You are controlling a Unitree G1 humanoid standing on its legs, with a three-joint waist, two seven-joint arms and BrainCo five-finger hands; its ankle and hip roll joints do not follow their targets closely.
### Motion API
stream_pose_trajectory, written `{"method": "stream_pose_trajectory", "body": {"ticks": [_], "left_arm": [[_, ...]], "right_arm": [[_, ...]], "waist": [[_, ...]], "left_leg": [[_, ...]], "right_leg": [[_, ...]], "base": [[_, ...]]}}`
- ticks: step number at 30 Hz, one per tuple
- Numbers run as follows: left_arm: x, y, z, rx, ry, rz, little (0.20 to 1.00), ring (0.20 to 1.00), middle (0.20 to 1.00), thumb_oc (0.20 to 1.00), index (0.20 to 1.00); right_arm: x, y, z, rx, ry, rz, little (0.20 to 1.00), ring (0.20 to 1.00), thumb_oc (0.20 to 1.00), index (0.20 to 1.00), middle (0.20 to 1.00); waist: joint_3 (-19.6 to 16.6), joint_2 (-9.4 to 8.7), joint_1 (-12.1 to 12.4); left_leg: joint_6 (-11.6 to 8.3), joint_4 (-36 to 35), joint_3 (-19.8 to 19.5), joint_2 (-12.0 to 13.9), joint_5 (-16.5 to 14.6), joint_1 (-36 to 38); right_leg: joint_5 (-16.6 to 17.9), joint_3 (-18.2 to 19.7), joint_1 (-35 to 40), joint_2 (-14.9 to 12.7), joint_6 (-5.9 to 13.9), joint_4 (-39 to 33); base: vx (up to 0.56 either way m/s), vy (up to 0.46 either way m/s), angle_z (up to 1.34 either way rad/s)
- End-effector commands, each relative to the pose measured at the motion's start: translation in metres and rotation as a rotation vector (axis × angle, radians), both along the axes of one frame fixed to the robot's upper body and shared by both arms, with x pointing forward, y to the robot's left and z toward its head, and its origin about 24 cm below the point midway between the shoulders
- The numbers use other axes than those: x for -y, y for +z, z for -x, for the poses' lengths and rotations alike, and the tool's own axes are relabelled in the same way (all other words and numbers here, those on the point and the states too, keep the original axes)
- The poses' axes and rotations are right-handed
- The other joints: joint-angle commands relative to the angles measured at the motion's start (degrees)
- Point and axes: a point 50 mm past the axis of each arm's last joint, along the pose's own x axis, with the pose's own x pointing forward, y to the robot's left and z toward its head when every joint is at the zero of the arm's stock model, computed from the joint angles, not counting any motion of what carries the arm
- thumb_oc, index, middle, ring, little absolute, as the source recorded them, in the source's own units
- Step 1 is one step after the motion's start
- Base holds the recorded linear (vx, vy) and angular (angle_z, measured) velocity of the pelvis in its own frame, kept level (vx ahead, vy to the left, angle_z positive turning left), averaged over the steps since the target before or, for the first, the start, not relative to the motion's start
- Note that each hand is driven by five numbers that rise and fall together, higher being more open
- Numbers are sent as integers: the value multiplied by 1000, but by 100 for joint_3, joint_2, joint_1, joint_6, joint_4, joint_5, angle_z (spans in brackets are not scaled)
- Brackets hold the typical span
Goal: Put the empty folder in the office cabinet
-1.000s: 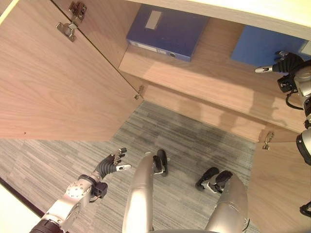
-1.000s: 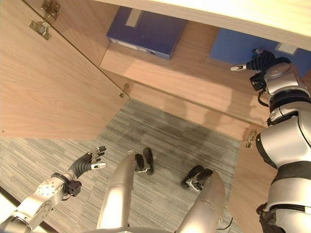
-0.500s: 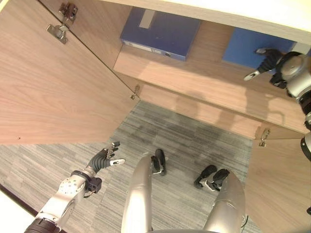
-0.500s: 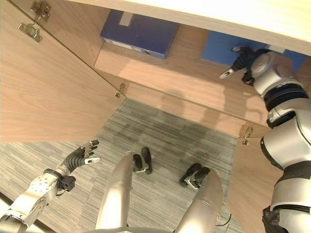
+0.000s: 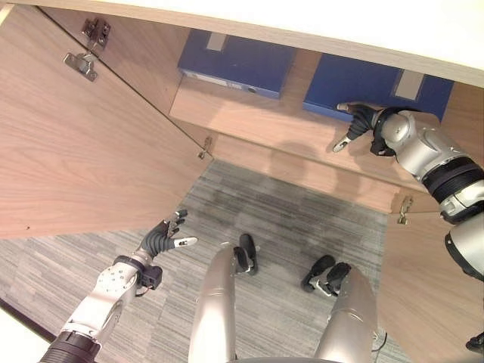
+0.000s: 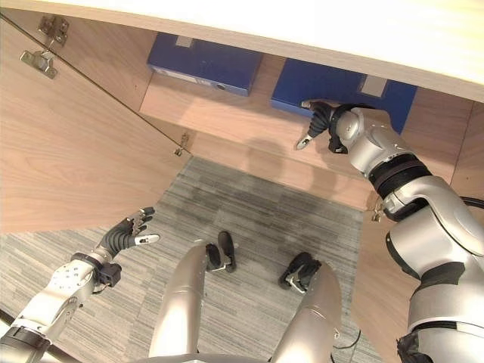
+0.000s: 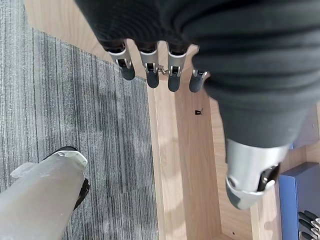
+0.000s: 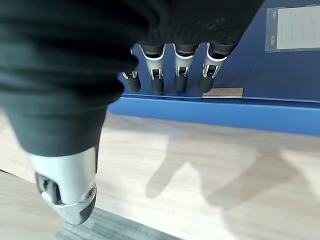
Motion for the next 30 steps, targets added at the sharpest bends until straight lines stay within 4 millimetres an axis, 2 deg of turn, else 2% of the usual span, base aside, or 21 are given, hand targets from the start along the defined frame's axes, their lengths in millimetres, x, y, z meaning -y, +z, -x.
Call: {"method": "stream_pose_trajectory", "body": {"ticks": [1,3,10,12,15,16,17,19,21,22,23,24,27,30], "left_arm": [[-5,16,-4,93,22,-10,1000,1000,1000,1000,1000],[-6,15,-4,89,37,-8,1000,1000,1000,1000,1000],[-7,13,-4,84,52,-13,1000,1000,1000,1000,1000],[-8,13,-4,85,56,-14,1000,1000,1000,1000,1000],[-10,11,-3,100,111,16,1000,1000,1000,1000,1000],[-10,10,-4,100,111,16,1000,1000,1000,1000,1000],[-12,9,-3,113,143,18,1000,1000,1000,1000,1000],[-14,8,-2,112,152,7,1000,1000,1000,1000,1000],[-16,6,0,105,160,6,1000,1000,1000,1000,1000],[-15,4,1,102,160,12,1000,1000,1000,1000,1000],[-12,-3,4,91,167,25,1000,1000,1000,1000,1000],[-11,-3,4,101,172,19,1000,1000,1000,1000,1000],[-11,0,1,125,180,13,1000,1000,1000,1000,1000],[-8,2,-1,141,186,27,1000,1000,1000,1000,1000]], "right_arm": [[19,4,-3,46,-102,-33,1000,1000,1000,1000,1000],[27,1,-3,41,-142,-40,1000,1000,1000,1000,1000],[28,-5,-3,49,-159,-51,1000,1000,1000,1000,1000],[29,-2,-2,78,-159,-39,1000,1000,1000,1000,1000],[36,29,2,333,-185,165,1000,1000,1000,1000,1000],[37,28,2,336,-186,168,1000,1000,1000,1000,1000],[42,36,7,439,-208,234,1000,1000,1000,1000,1000],[45,39,9,464,-218,251,1000,1000,1000,1000,1000],[48,52,17,555,-215,237,1000,1000,1000,1000,1000],[49,53,20,593,-211,241,1000,1000,1000,1000,1000],[53,41,28,685,-206,274,1000,1000,1000,1000,1000],[55,46,30,776,-238,226,1000,1000,1000,1000,1000],[44,62,33,925,-230,188,1000,1000,1000,1000,1000],[35,58,32,953,-208,89,1000,1000,1000,1000,1000]], "waist": [[130,-17,90],[125,0,108],[109,-3,91],[109,-5,77],[96,-13,23],[97,-13,31],[93,7,-5],[80,11,-4],[66,8,-61],[59,15,-79],[47,42,-120],[45,58,-117],[69,47,-128],[86,36,-138]], "left_leg": [[-386,-321,-241,183,-13,109],[-371,-269,-253,183,-30,48],[-368,-350,-227,172,-8,50],[-372,-361,-227,171,-4,55],[-376,-404,-219,175,1,71],[-376,-410,-215,175,4,78],[-369,-440,-209,174,-3,93],[-365,-459,-215,168,-4,103],[-353,-424,-240,161,-19,65],[-350,-403,-241,164,-27,50],[-338,-362,-233,171,-41,15],[-332,-367,-231,166,-39,12],[-323,-355,-228,165,-41,-9],[-304,-297,-231,174,-60,-48]], "right_leg": [[334,230,396,-284,585,-634],[325,238,367,-302,580,-596],[377,213,361,-301,606,-664],[393,198,380,-297,612,-698],[431,195,396,-264,638,-746],[436,198,399,-262,639,-750],[447,209,402,-240,642,-785],[442,210,405,-230,638,-791],[428,226,384,-207,618,-774],[422,239,368,-201,613,-757],[405,252,339,-206,598,-721],[416,265,321,-200,596,-719],[424,310,280,-166,578,-723],[418,359,233,-157,549,-684]], "base": [[0,0,0],[0,0,0],[0,0,0],[0,0,0],[0,0,0],[0,0,0],[0,0,0],[0,-6,-3],[-1,-16,-6],[0,0,0],[0,0,0],[0,0,0],[-6,5,-3],[-4,11,-4]]}}
